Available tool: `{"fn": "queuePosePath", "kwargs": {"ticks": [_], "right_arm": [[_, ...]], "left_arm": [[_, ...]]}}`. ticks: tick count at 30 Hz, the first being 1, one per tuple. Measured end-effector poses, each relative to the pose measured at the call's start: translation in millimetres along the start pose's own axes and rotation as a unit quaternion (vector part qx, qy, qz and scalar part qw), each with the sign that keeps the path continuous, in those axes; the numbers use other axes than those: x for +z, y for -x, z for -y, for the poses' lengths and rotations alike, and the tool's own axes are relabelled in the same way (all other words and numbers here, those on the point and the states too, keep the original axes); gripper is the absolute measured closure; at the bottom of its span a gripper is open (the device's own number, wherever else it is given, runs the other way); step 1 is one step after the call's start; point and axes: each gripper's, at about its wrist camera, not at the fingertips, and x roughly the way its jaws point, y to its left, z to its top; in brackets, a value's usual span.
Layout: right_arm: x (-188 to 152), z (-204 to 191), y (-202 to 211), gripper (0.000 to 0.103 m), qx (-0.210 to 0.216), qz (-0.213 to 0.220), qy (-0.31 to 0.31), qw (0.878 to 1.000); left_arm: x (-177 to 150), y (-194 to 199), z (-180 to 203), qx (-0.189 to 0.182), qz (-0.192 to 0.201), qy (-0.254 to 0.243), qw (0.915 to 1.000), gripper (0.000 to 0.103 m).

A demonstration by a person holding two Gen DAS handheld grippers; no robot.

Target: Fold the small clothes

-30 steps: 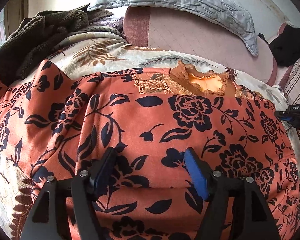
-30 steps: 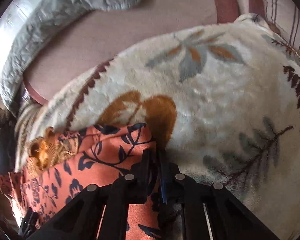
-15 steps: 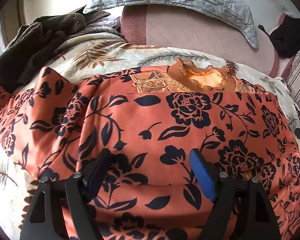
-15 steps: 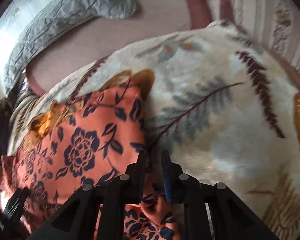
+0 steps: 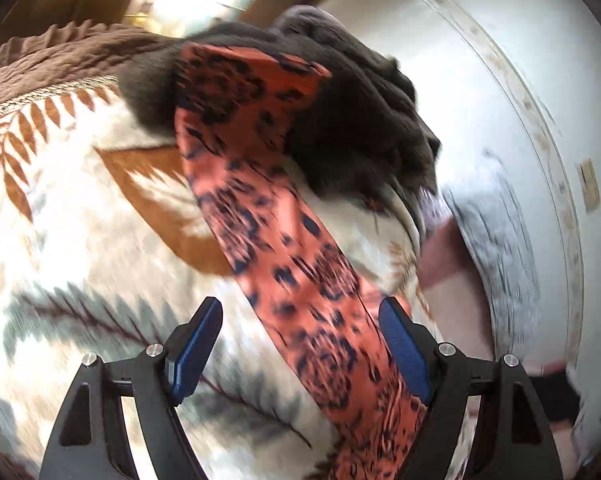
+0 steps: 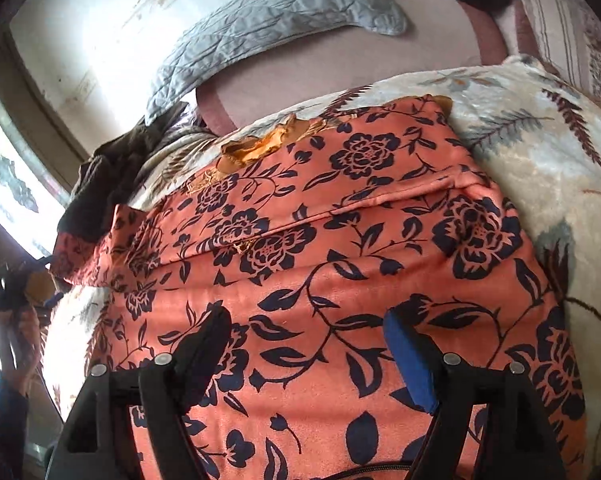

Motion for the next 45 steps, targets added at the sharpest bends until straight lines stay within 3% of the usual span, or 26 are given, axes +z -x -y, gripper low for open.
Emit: {"fn": "queuePosePath", "kwargs": {"ticks": [2,4,7,10,13,14,15,16,18,20,22,24,27,30,32,33,34,35,36,37,40,43,45], "right_arm": [[-1,-5,-6,0.022,0.002,0.000,0.013,1.000],[-4,-9,-7,0.022,-0.002,0.006,0.018,1.000],[-6,-14,-15,0.022,-0.008,0.001,0.031,0.999],[-5,-18,-25,0.022,-0.009,-0.004,0.040,0.999],[-3,-22,-31,0.022,-0.009,-0.005,0.047,0.999],[-3,-23,-33,0.022,-0.008,-0.006,0.049,0.999],[-3,-24,-34,0.022,-0.006,-0.007,0.051,0.999],[-2,-24,-34,0.022,-0.006,-0.006,0.053,0.999],[-2,-24,-34,0.022,-0.003,-0.005,0.051,0.999],[-1,-22,-33,0.022,0.000,-0.003,0.046,0.999],[1,-20,-30,0.022,0.004,0.002,0.038,0.999],[4,-18,-26,0.022,0.014,0.008,0.027,1.000],[8,-12,-17,0.022,0.028,0.020,0.008,0.999],[14,-1,-5,0.022,0.034,0.040,-0.021,0.998],[18,11,1,0.022,0.042,0.047,-0.049,0.997],[19,18,3,0.022,0.047,0.048,-0.067,0.996],[20,25,4,0.022,0.053,0.048,-0.085,0.994],[20,32,5,0.022,0.059,0.045,-0.104,0.992],[20,39,6,0.022,0.064,0.044,-0.122,0.989],[20,45,8,0.022,0.069,0.044,-0.136,0.987],[25,58,17,0.022,0.091,0.043,-0.163,0.982],[40,59,20,0.020,0.122,0.034,-0.173,0.977],[60,54,12,0.020,0.146,0.022,-0.170,0.974]], "left_arm": [[34,-5,-18,0.020,0.028,0.011,0.9994,0.023],[58,-13,-20,0.048,0.044,-0.028,0.9975,0.023],[74,-43,-20,0.068,0.018,-0.093,0.9931,0.023],[79,-69,-33,0.062,-0.017,-0.066,0.9958,0.026],[85,-77,-36,0.051,-0.004,-0.049,0.9975,0.030],[90,-81,-36,0.051,-0.004,-0.041,0.9979,0.049],[95,-86,-38,0.061,-0.011,-0.035,0.9975,0.092],[100,-92,-39,0.076,-0.026,-0.033,0.9962,0.098],[96,-88,-33,0.094,-0.023,-0.040,0.9945,0.099],[82,-72,4,0.109,0.005,-0.104,0.9886,0.099],[54,-47,64,0.109,0.046,-0.213,0.9700,0.099],[9,-21,132,0.082,0.086,-0.319,0.9403,0.099],[-77,4,224,0.004,0.089,-0.425,0.9009,0.099],[-184,3,292,-0.071,0.044,-0.504,0.8599,0.098],[-254,-20,316,-0.099,-0.023,-0.544,0.8332,0.092],[-287,-37,321,-0.100,-0.067,-0.565,0.8160,0.072],[-314,-55,320,-0.090,-0.104,-0.576,0.8057,0.060],[-334,-71,312,-0.074,-0.133,-0.578,0.8019,0.047],[-347,-81,299,-0.060,-0.152,-0.575,0.8020,0.047],[-352,-80,284,-0.046,-0.158,-0.564,0.8089,0.047],[-322,-66,246,-0.044,-0.145,-0.503,0.8507,0.046],[-281,-38,217,-0.028,-0.086,-0.452,0.8872,0.032],[-254,-24,196,-0.017,-0.042,-0.414,0.9090,0.029]]}}
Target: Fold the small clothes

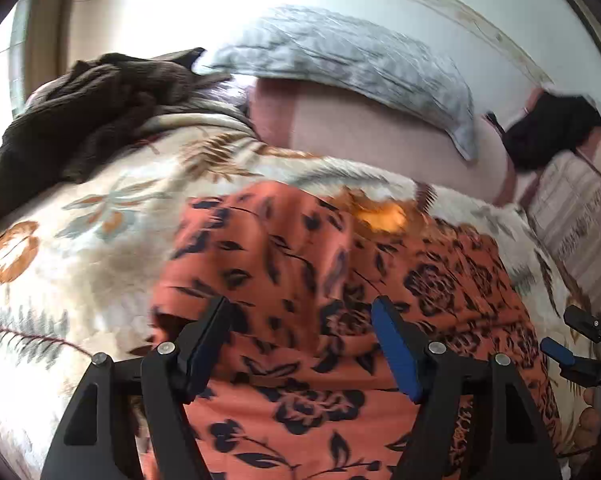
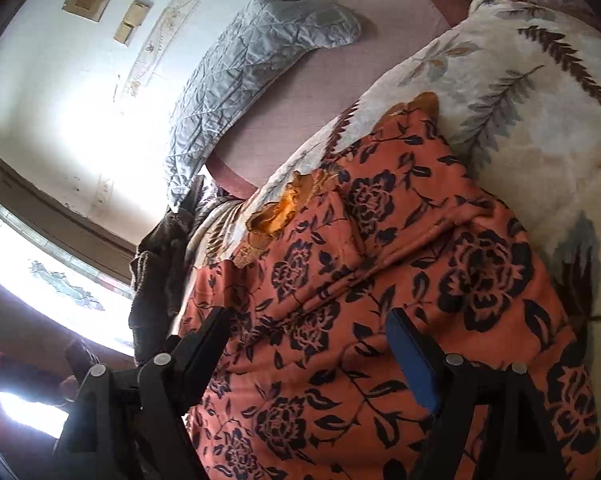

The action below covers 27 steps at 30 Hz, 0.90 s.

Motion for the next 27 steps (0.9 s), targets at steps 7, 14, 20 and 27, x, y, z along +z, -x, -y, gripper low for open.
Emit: {"fn": "queuePosePath", "kwargs": {"ticks": [7,14,20,27], "right_arm": [[50,-6,-115,0.025,-0.119,-0.124,0.031,0.985],[35,-78,-129,0.092,-0.254,-0.125,0.242,0.928],[67,-102,-58,0.092,-0.272,0.015,0.256,0.927],[59,19,-90,0.079,-0.226,-0.100,0.114,0.962]], "left_arm": [[-10,6,-65,0.040,0.034,0.082,0.9952,0.029],[-7,0,-89,0.041,0.020,0.124,0.9913,0.029],[-2,7,-89,0.049,0.037,0.114,0.9915,0.029],[17,-11,-70,0.034,-0.009,0.092,0.9952,0.028]]}}
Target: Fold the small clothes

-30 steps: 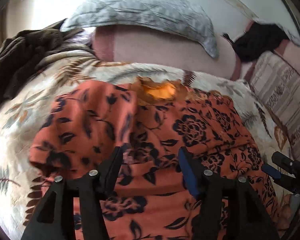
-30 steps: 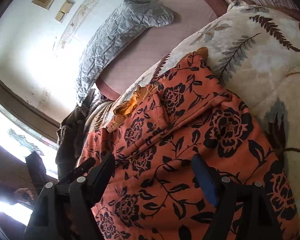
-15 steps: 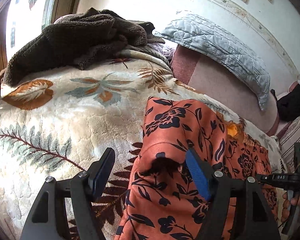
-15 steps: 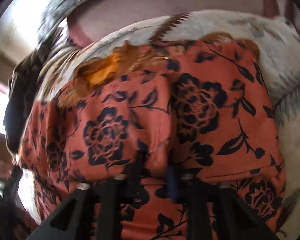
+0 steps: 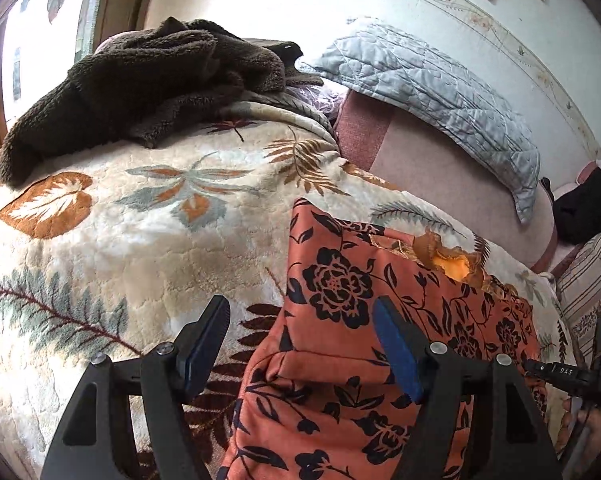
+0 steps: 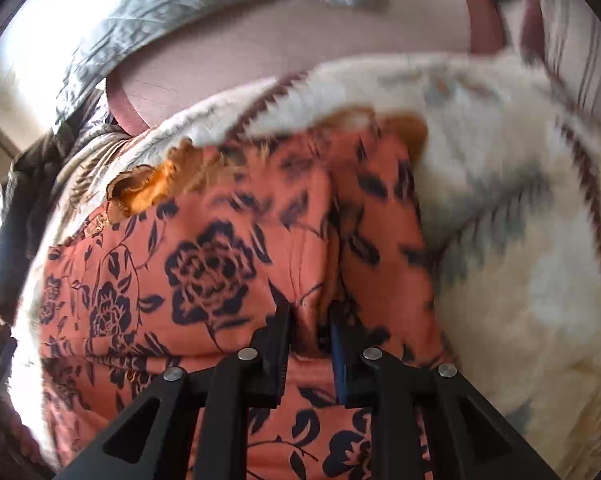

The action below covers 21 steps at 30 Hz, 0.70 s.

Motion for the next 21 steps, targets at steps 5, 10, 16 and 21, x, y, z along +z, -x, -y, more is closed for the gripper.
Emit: {"fn": "queuePosePath", "kwargs": {"ticks": [5,10,16,21], "right_arm": [[1,31,30,0.031,0.094,0.055,-0.081,0.991],[13,34,45,0.032,0.118,0.080,-0.093,0.985],[52,26,3,0.032,0.076,0.032,-0.084,0.993],[56,-13,-5,0.091,0.015,0.041,0.034,0.998]], "left_arm": [[2,-46,15,0.040,-0.068,-0.046,0.9958,0.028],[-9,-65,10,0.082,-0.092,-0.063,0.9904,0.028],[-5,-42,29,0.048,-0.048,-0.080,0.9945,0.028],[-17,-72,33,0.061,-0.100,-0.105,0.9875,0.028]]}}
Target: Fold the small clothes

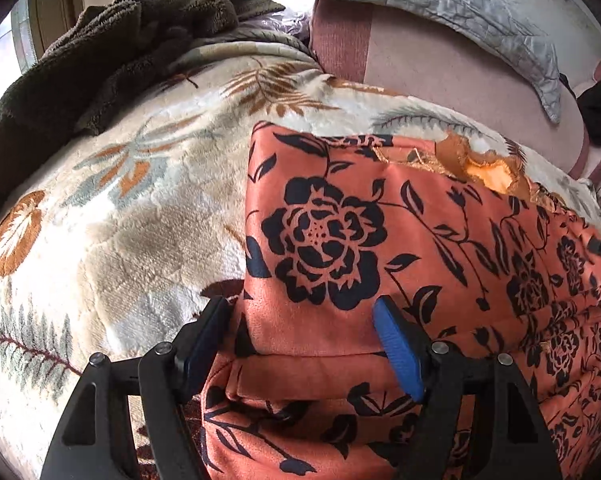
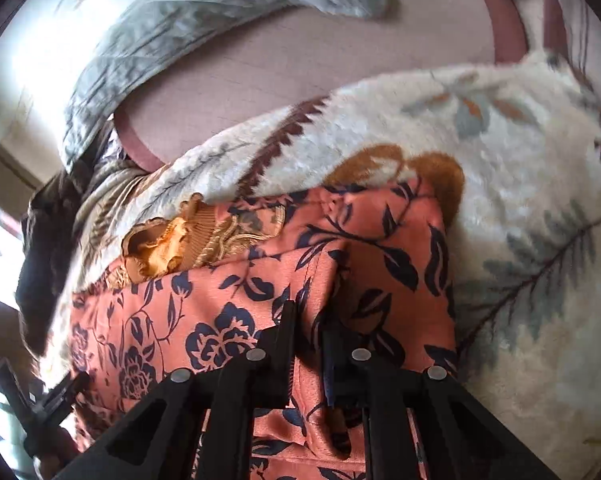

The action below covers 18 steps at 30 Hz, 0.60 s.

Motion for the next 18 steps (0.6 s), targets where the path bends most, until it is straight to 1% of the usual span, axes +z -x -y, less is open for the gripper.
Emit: {"fn": "queuePosePath", "kwargs": {"ticks": [1,2,3,4,5,6,8,9,10,11,12,13,14,15,16,17,18], "right_arm": [[-4,-11,10,0.091,-0.027,0.025,0.024,0.999],[-7,-17,13,0.090,-0.062,0.046,0.041,0.996],[-12,-17,9,0.081,-0.095,0.050,0.053,0.993],[-15,-14,-2,0.059,-0.113,0.025,0.057,0.992],[-18,-7,-17,0.043,-0.121,-0.024,0.048,0.991],[-22,-1,-19,0.037,-0.117,-0.037,0.029,0.992],[-27,-2,3,0.037,-0.104,0.010,0.029,0.994],[-27,-6,17,0.037,-0.098,0.032,0.029,0.994],[-28,-8,31,0.036,-0.082,0.052,0.021,0.995],[-29,-10,42,0.033,-0.054,0.070,0.008,0.996],[-32,-13,50,0.024,-0.024,0.079,-0.002,0.997],[-33,-15,51,0.017,0.014,0.073,-0.007,0.997],[-37,-14,46,0.015,0.052,0.059,-0.017,0.997],[-43,-9,35,0.014,0.075,0.036,-0.033,0.996],[-48,-1,17,0.014,0.068,0.001,-0.047,0.997],[-53,11,-3,0.014,0.049,-0.040,-0.068,0.996],[-58,20,-6,0.015,0.046,-0.038,-0.085,0.995]], "left_arm": [[-1,3,-2,-0.001,0.010,0.005,0.9999,0.028],[-2,8,-5,0.006,0.022,0.012,0.9997,0.028],[-2,15,-8,0.012,0.036,0.019,0.9991,0.028],[-1,21,-9,0.015,0.050,0.024,0.9984,0.028],[0,28,-9,0.014,0.061,0.028,0.9976,0.028],[1,34,-8,0.010,0.073,0.028,0.9969,0.028],[1,37,-3,0.008,0.083,0.012,0.9964,0.028],[1,31,1,0.013,0.074,-0.004,0.9972,0.027],[0,19,3,0.024,0.055,-0.014,0.9981,0.027],[-1,4,3,0.040,0.025,-0.021,0.9987,0.027],[-3,-4,0,0.036,0.014,-0.016,0.9991,0.025],[-5,-1,-4,0.026,0.025,-0.002,0.9993,0.025],[-4,3,-7,0.024,0.024,0.008,0.9994,0.025],[-3,10,-9,0.023,0.025,0.018,0.9992,0.025],[-3,18,-11,0.019,0.039,0.028,0.9987,0.025],[-4,25,-13,0.017,0.053,0.031,0.9979,0.025],[-5,29,-14,0.019,0.061,0.029,0.9975,0.025]]}}
